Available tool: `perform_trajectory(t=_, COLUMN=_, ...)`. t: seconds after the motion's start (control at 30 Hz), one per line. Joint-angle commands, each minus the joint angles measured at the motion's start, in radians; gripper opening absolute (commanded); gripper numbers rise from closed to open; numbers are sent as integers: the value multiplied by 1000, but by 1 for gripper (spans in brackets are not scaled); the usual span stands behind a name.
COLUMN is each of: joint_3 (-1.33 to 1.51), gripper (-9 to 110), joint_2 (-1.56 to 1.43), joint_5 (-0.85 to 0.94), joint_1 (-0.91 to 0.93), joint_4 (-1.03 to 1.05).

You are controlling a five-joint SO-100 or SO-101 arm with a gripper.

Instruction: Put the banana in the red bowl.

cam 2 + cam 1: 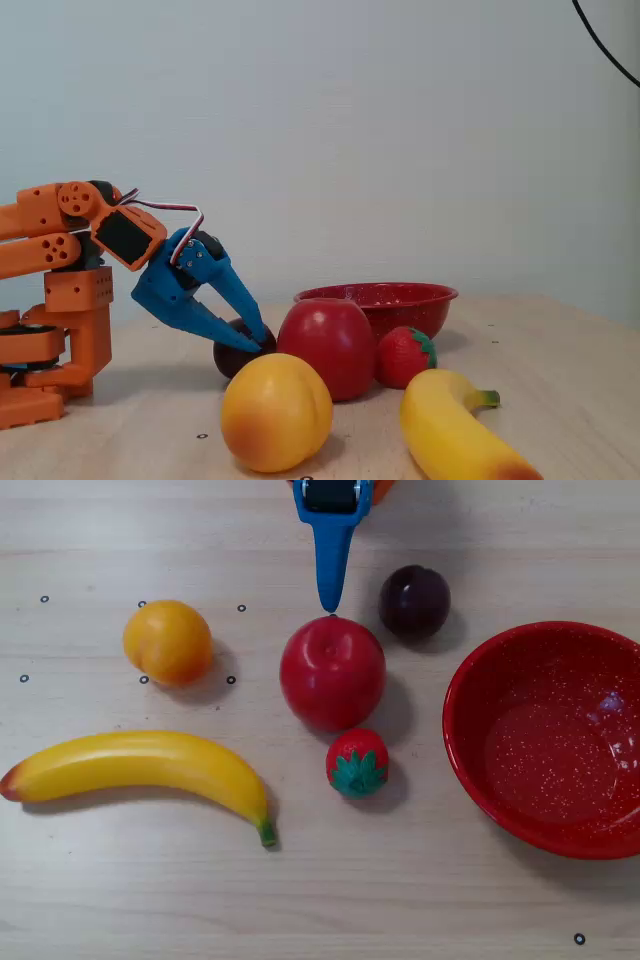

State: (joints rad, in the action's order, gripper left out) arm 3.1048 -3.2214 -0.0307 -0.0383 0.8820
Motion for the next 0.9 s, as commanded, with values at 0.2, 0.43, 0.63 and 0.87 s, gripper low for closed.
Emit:
perform_trajectory(t=0.2, joint_3=14, gripper=0, joint_2=-9, joint_5=14, joint_1=3, joint_4=0)
perform_trajectory(t=0.43, joint_3=14, gripper=0, joint_2=-9, joint_5=9, joint_1=3, joint_4=2)
perform_trajectory(t=0.63, joint_3=-98, gripper=0, joint_2=55, joint_5=8, joint_1=2, joint_4=48)
perform_trajectory(t=0.87, joint_3=-350, gripper=0, joint_2=225, joint_5=15, joint_1=3, joint_4=187)
